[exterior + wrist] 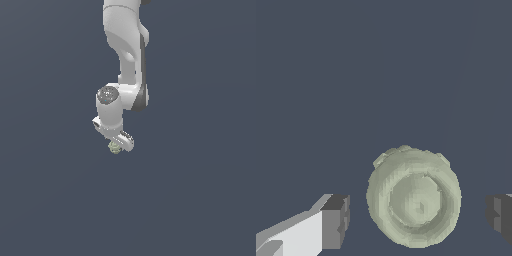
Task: Pick up the object and move it to a goal position.
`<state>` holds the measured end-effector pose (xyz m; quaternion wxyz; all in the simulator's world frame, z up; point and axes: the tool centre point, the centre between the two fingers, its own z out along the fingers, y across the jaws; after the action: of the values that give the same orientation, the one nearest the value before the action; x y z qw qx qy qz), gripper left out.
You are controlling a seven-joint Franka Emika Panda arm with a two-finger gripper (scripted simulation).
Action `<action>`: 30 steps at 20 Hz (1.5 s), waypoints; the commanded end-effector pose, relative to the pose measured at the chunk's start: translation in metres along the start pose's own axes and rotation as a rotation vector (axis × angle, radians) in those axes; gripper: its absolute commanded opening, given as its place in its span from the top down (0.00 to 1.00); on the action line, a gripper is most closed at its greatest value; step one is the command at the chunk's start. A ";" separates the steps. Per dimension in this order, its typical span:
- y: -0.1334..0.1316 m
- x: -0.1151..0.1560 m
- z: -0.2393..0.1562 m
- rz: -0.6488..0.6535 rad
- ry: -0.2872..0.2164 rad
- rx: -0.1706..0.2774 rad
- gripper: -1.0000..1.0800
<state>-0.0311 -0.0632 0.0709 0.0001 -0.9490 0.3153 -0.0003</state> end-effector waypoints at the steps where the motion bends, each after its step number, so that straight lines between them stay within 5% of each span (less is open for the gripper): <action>1: 0.001 -0.001 0.013 0.001 -0.001 -0.001 0.04; 9: 0.000 0.000 0.031 0.003 -0.001 0.000 0.04; 10: 0.000 0.000 0.031 0.003 -0.001 0.000 1.00; 30: 0.000 -0.006 0.007 0.003 0.001 0.001 1.00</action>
<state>-0.0347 -0.0606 0.0574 0.0002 -0.9484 0.3170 -0.0003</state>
